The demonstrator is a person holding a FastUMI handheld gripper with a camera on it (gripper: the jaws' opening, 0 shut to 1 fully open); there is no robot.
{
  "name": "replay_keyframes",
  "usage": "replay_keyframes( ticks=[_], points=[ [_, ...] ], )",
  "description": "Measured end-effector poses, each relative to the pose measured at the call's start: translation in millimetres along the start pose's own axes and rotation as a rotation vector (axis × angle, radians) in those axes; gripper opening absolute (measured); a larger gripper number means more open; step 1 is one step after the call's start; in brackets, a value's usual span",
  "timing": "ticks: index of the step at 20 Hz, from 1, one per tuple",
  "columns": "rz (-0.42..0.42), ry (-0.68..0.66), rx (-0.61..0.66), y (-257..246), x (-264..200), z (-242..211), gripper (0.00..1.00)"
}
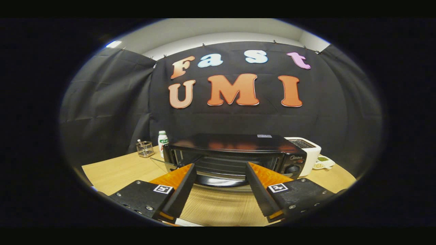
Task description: Open the toaster oven, put the food inside, and close the toaster oven door.
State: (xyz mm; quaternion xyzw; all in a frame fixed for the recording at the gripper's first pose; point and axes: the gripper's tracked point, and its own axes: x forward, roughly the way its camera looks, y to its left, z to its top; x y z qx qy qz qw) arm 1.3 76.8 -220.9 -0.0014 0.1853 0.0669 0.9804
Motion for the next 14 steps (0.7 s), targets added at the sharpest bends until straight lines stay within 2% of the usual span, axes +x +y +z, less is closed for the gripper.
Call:
replay_keyframes(
  ticks=[5, 8, 14],
  points=[
    [0.056, 0.081, 0.014, 8.4, -29.4, -33.2, 0.87],
    [0.092, 0.139, 0.051, 8.8, -41.5, -50.5, 0.8],
    [0.101, 0.253, 0.11, 12.0, -47.6, -89.2, 0.8]
  ],
)
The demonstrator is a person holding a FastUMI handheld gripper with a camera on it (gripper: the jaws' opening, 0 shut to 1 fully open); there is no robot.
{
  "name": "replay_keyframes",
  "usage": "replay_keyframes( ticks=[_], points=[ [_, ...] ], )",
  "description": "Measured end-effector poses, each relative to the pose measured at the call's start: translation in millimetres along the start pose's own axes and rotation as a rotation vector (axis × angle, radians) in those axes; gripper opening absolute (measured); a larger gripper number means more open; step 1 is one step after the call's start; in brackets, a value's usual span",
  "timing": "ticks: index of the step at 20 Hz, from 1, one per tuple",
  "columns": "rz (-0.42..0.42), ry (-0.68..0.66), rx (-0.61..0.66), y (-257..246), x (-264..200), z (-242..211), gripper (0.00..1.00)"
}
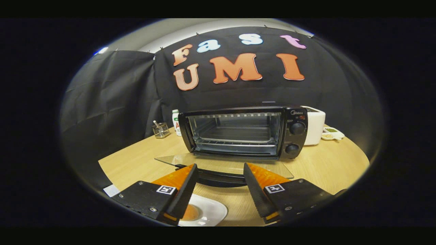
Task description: Open the toaster oven, put the food inside, and close the toaster oven door.
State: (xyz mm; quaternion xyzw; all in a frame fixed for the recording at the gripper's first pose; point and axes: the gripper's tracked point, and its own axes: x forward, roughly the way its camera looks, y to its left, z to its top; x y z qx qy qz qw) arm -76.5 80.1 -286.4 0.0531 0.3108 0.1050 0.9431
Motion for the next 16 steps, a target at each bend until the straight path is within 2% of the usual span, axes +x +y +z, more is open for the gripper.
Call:
replay_keyframes(
  ticks=[7, 16],
  points=[
    [-0.007, 0.126, 0.014, -6.1, 12.3, -46.2, 0.8],
    [0.044, 0.075, 0.01, -2.4, -7.5, -34.3, 0.78]
  ],
)
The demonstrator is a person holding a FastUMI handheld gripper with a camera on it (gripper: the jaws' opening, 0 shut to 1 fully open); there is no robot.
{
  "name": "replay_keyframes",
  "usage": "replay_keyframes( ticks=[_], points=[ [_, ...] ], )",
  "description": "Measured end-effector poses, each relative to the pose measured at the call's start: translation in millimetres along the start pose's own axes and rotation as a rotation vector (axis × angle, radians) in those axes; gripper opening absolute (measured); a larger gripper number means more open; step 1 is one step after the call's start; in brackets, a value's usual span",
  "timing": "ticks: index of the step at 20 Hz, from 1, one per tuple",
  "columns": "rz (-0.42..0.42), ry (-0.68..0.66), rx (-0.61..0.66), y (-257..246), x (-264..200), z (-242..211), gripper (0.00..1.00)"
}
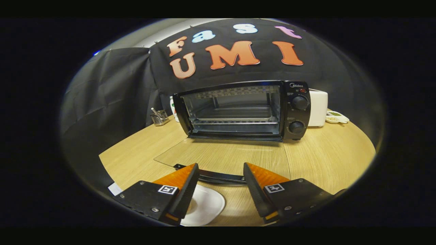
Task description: Open the toaster oven, put the food inside, and close the toaster oven door.
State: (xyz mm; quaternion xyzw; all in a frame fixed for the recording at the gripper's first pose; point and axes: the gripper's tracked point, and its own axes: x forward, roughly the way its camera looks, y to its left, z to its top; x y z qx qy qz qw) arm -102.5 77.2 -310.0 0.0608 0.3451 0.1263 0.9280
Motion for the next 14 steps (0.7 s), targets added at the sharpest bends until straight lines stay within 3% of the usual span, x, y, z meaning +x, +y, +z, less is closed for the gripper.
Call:
replay_keyframes(
  ticks=[7, 14],
  points=[
    [0.127, -0.057, -0.088, 32.7, -33.5, 6.0, 0.79],
    [0.225, 0.014, -0.184, 61.5, -53.1, -31.9, 0.85]
  ],
)
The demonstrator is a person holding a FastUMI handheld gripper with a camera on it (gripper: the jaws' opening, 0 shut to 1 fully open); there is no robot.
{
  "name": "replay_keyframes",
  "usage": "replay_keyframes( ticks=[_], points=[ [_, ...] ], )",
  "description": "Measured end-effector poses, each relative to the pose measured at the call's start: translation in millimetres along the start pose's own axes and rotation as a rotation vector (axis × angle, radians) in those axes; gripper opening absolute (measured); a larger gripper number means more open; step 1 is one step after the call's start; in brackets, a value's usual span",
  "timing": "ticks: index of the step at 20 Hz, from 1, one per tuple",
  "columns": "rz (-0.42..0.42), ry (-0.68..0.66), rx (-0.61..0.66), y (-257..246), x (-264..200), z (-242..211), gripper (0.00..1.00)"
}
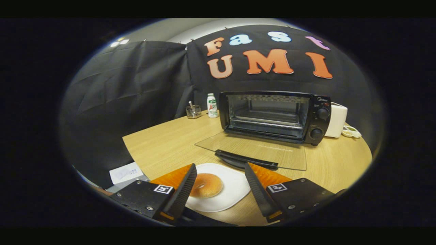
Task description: Open the toaster oven, put the food inside, and close the toaster oven door.
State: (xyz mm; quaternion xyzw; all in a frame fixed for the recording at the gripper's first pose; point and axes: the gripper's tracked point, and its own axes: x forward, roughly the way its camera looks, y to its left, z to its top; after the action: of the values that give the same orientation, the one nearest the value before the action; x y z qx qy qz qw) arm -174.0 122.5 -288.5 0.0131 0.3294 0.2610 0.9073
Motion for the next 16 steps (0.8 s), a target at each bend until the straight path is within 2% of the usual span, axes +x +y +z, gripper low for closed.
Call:
replay_keyframes(
  ticks=[2, 7, 11, 16],
  points=[
    [0.033, 0.024, -0.025, 12.6, -1.9, -7.9, 0.86],
    [0.05, 0.115, -0.048, 27.7, -1.1, -31.7, 0.86],
    [-0.018, 0.156, -0.064, 16.9, 2.4, -44.0, 0.86],
    [-0.035, 0.178, -0.077, 18.9, 6.1, -50.8, 0.86]
  ],
)
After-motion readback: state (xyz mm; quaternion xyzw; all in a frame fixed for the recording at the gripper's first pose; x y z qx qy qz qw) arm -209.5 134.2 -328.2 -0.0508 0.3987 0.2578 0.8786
